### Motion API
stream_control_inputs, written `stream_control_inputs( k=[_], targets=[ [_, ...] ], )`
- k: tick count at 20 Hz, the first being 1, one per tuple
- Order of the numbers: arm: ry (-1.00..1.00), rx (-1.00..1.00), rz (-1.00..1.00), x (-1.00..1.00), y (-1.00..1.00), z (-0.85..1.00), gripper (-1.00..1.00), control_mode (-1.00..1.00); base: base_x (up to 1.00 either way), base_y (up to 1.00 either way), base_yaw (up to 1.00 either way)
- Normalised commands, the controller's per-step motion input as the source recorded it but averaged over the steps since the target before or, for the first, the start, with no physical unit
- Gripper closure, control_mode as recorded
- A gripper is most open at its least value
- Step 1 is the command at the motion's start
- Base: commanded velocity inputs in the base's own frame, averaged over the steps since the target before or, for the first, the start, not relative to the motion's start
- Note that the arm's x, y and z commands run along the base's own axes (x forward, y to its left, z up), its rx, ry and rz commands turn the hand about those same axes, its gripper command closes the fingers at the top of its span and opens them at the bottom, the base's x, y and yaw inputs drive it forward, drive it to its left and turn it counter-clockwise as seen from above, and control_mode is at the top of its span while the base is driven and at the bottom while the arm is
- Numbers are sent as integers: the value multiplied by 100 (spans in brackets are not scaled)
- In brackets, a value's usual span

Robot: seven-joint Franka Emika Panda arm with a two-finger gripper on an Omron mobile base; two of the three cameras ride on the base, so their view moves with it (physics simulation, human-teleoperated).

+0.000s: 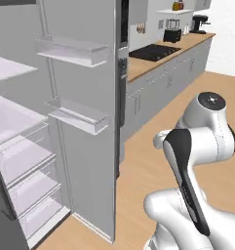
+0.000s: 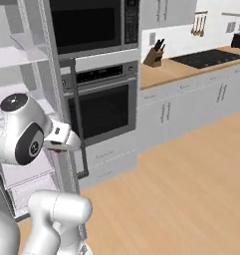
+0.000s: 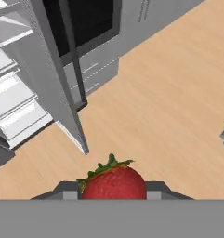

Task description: Take the strawberry from the fridge and place it on top of the pancake, located on the dining counter.

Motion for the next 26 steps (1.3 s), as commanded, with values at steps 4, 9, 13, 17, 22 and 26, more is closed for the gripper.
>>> stream_control_inputs(
  k=[4, 9, 13, 17, 22, 26],
  targets=[
    [0, 0, 0, 0, 0, 0, 100, 100, 0, -27, -92],
    [0, 0, 0, 0, 0, 0, 100, 100, 0, -60, -84],
    [0, 0, 0, 0, 0, 0, 100, 100, 22, -100, -51],
    [0, 0, 0, 0, 0, 0, 100, 100, 39, -100, -38],
    [0, 0, 0, 0, 0, 0, 100, 100, 56, -100, -27],
    [0, 0, 0, 0, 0, 0, 100, 100, 34, -100, -32]
  ],
)
